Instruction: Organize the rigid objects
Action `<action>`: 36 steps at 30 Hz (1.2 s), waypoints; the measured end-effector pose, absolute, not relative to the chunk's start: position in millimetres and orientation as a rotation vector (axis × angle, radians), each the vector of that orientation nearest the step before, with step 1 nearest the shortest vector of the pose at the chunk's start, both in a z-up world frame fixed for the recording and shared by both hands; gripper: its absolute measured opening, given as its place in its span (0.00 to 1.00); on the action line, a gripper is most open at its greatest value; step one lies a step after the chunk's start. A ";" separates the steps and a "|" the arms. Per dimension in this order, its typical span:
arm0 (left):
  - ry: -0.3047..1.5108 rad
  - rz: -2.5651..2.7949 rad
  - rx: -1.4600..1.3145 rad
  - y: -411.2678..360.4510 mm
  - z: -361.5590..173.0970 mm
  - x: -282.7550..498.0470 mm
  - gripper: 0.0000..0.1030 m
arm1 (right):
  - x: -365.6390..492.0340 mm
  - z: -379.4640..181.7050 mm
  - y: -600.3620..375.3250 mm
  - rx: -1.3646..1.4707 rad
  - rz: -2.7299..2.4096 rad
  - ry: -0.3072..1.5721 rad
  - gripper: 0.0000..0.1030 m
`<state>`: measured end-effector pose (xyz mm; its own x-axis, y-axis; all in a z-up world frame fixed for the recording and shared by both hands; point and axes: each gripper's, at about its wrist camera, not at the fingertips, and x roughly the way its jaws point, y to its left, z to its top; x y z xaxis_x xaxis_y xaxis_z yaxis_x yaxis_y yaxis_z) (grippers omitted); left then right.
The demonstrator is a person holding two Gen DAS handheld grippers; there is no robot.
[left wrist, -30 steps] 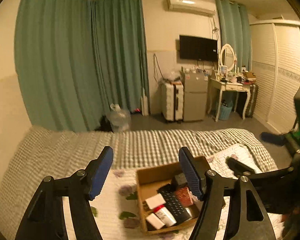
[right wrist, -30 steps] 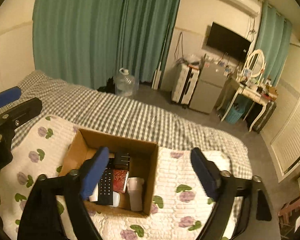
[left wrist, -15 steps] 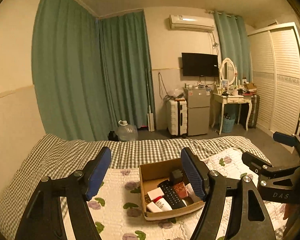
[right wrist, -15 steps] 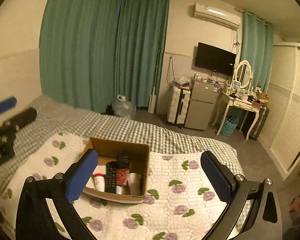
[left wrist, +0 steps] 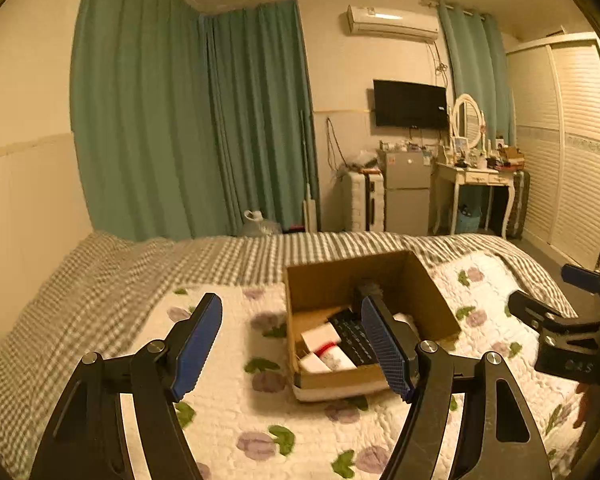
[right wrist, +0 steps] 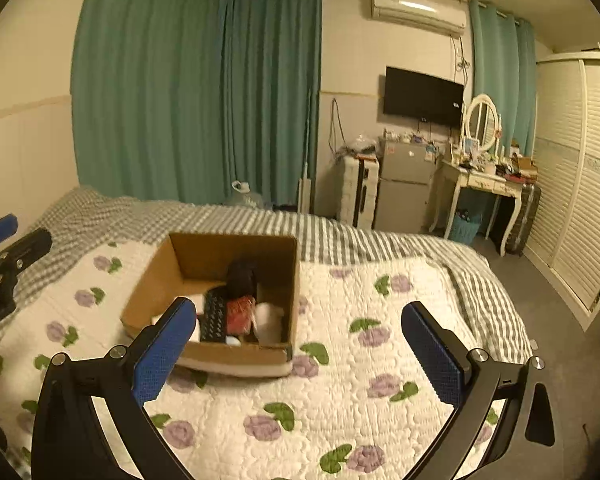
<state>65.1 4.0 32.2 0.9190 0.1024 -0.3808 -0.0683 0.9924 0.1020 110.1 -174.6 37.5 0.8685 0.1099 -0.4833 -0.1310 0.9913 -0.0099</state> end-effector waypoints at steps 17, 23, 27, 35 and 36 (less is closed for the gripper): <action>0.422 0.077 0.103 -3.4 19.5 59.3 0.73 | 111.8 29.9 -172.5 -0.007 0.142 0.493 1.00; 0.436 0.069 0.096 -3.4 19.6 61.1 0.73 | 108.7 34.7 -171.2 -0.006 0.140 0.475 1.00; 0.445 0.072 0.087 -2.2 18.7 62.5 0.73 | 106.9 36.9 -170.2 -0.012 0.131 0.460 1.00; 0.444 0.077 0.087 -0.8 18.5 63.0 0.73 | 107.7 35.8 -170.2 -0.012 0.128 0.466 1.00; 0.444 0.076 0.088 -1.0 18.5 62.9 0.73 | 107.8 35.7 -170.2 -0.012 0.129 0.469 1.00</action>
<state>62.9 -1.0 18.5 0.9001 0.0929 -0.4256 -0.0545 0.9933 0.1016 107.8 -170.2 35.7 0.8842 0.1211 -0.4511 -0.1267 0.9918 0.0179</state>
